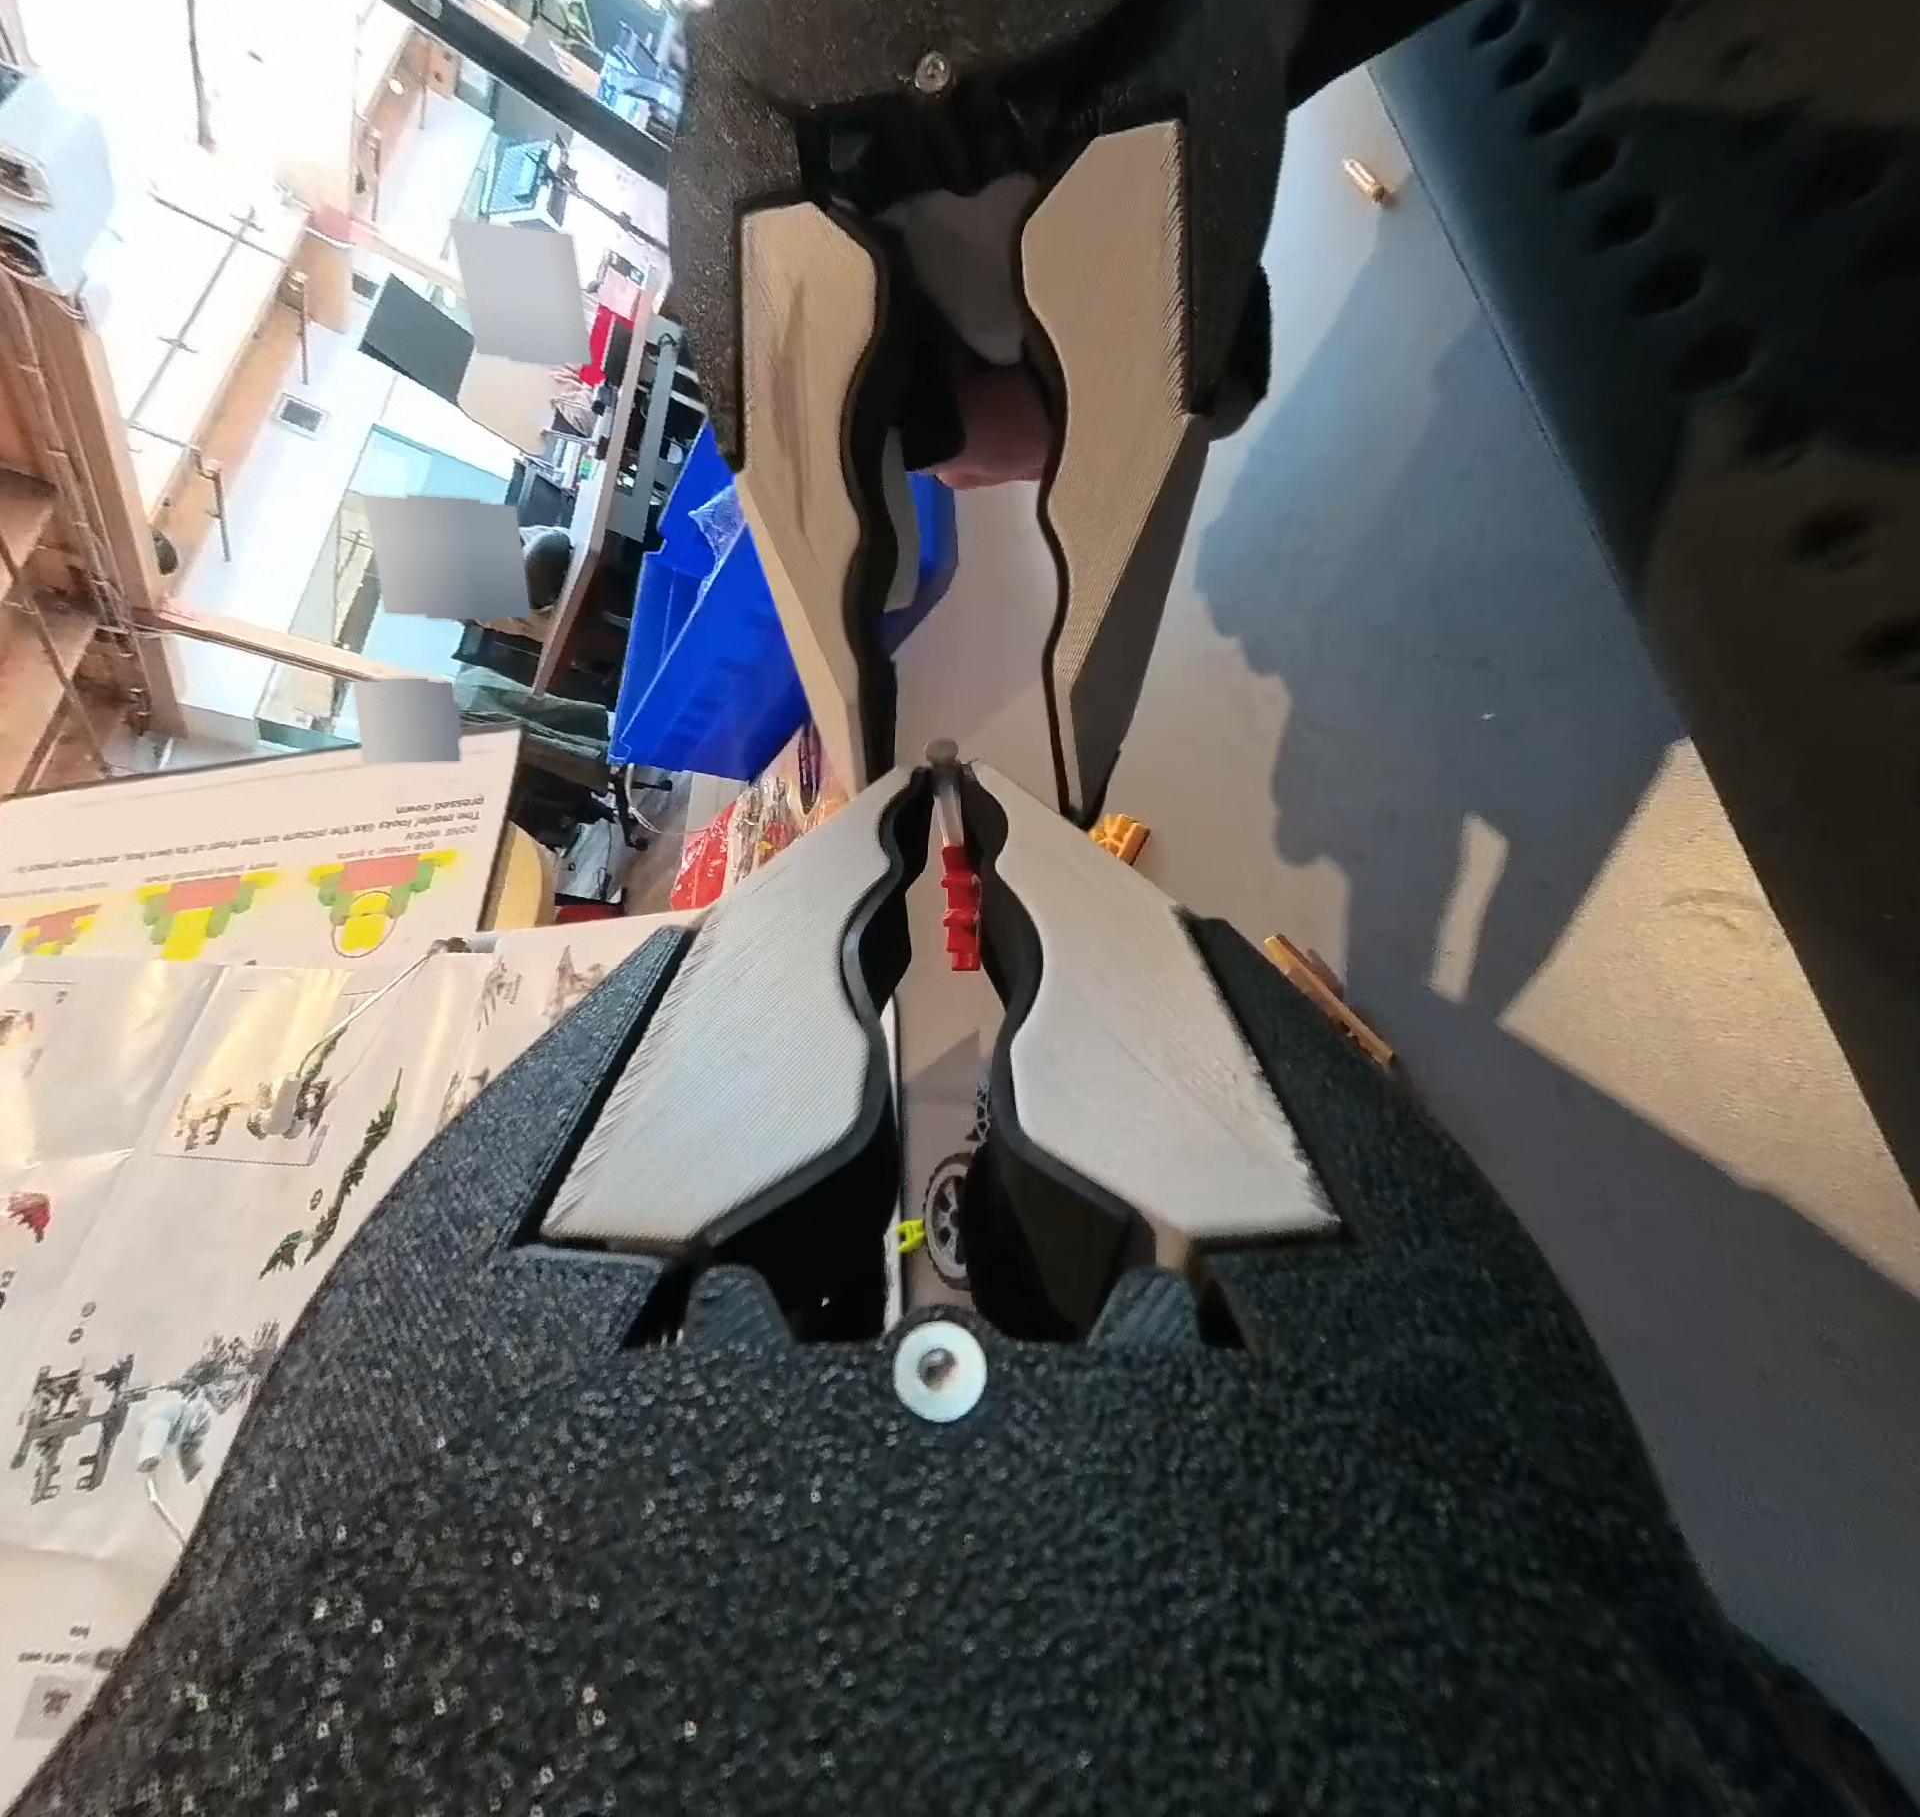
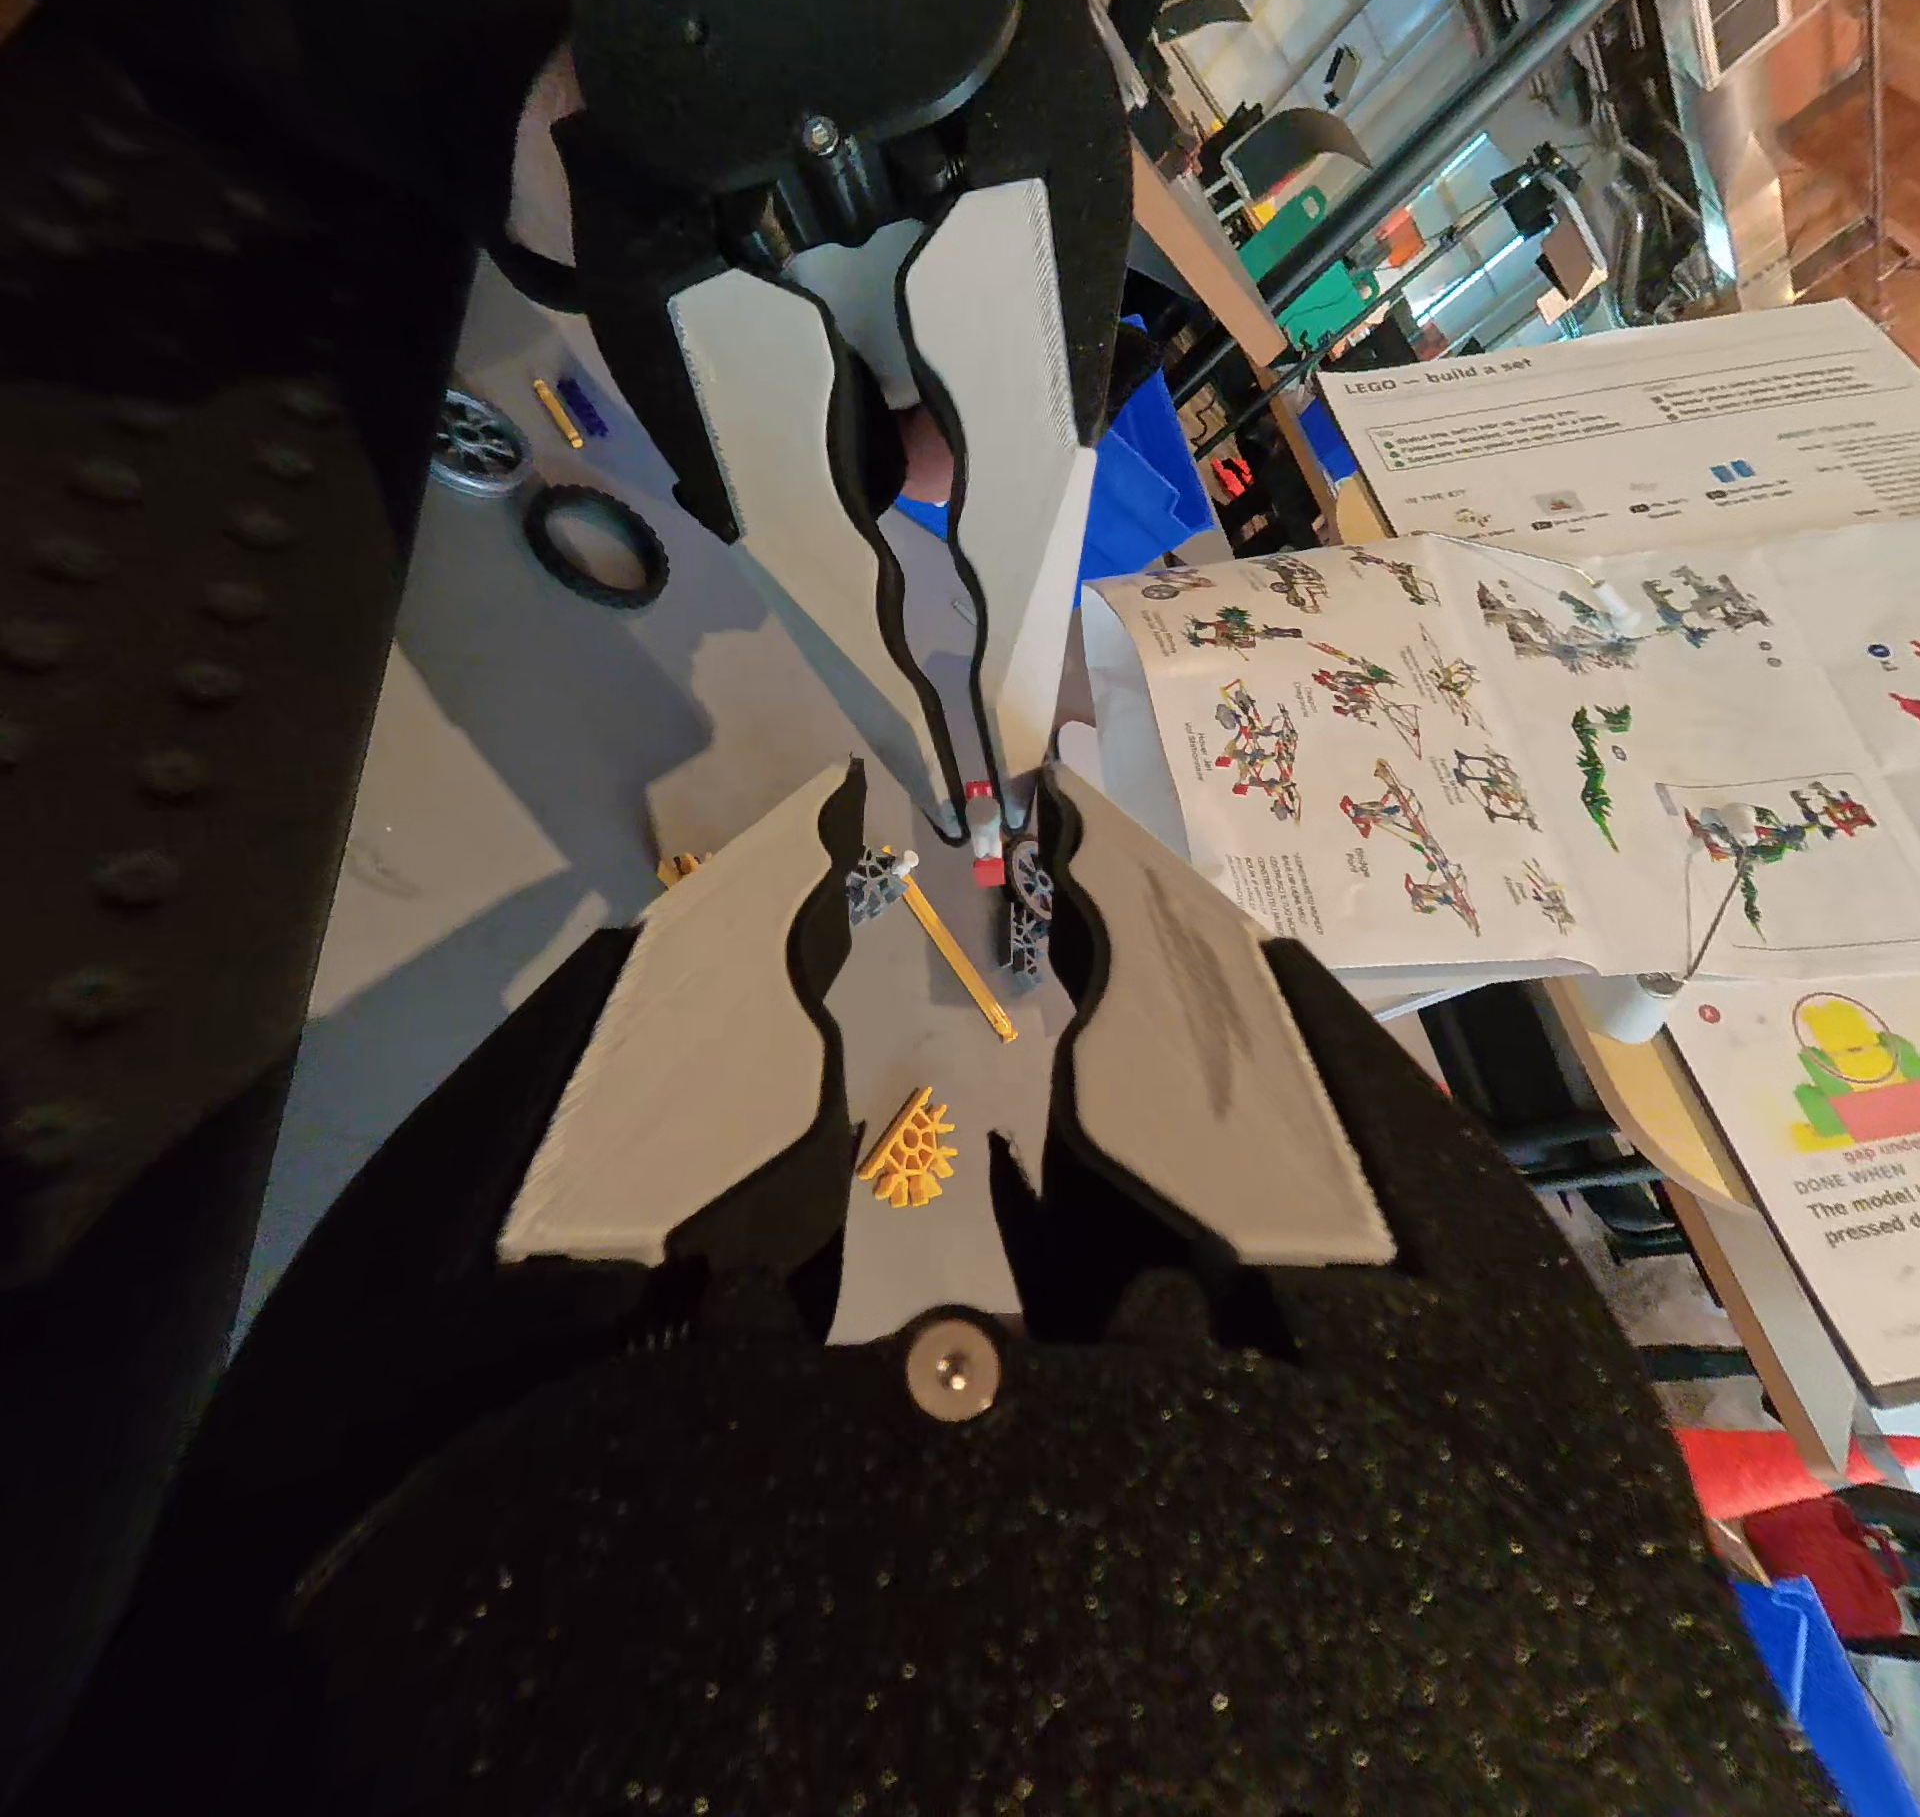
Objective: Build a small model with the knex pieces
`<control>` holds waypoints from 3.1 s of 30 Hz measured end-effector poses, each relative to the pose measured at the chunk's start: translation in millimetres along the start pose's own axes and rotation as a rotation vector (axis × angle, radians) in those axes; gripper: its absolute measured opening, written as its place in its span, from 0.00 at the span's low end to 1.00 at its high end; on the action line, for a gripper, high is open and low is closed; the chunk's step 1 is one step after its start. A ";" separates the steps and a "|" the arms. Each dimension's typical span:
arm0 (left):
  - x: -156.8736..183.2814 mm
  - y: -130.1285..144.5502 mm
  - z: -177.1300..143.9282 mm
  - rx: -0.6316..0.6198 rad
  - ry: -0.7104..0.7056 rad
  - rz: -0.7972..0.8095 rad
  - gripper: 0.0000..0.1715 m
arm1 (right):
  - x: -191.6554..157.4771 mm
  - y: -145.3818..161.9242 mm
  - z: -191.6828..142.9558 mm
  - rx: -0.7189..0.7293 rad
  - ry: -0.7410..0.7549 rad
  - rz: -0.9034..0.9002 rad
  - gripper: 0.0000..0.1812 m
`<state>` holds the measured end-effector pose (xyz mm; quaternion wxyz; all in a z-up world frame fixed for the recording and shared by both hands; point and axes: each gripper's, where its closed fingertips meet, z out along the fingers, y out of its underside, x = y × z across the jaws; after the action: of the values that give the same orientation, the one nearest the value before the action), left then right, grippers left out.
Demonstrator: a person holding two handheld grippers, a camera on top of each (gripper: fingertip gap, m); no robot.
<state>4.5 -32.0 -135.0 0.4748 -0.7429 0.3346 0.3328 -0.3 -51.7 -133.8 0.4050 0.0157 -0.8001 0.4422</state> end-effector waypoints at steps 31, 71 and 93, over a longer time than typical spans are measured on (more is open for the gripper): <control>-5.1 -7.2 -3.4 0.044 0.001 -0.038 0.02 | 3.2 -17.9 -5.7 0.122 -0.025 0.119 0.19; -20.3 -10.3 7.6 0.001 -0.175 0.192 0.01 | 34.4 -21.4 -37.0 0.265 -0.037 0.326 0.27; -53.9 -31.7 -2.3 0.420 -0.015 -0.553 0.02 | 42.0 15.5 -21.7 0.155 0.047 0.321 0.19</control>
<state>0.8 -14.1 -75.1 0.6920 -0.6890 0.1783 0.1209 -20.7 -12.6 -110.6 0.3455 -0.0913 -0.7463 0.5615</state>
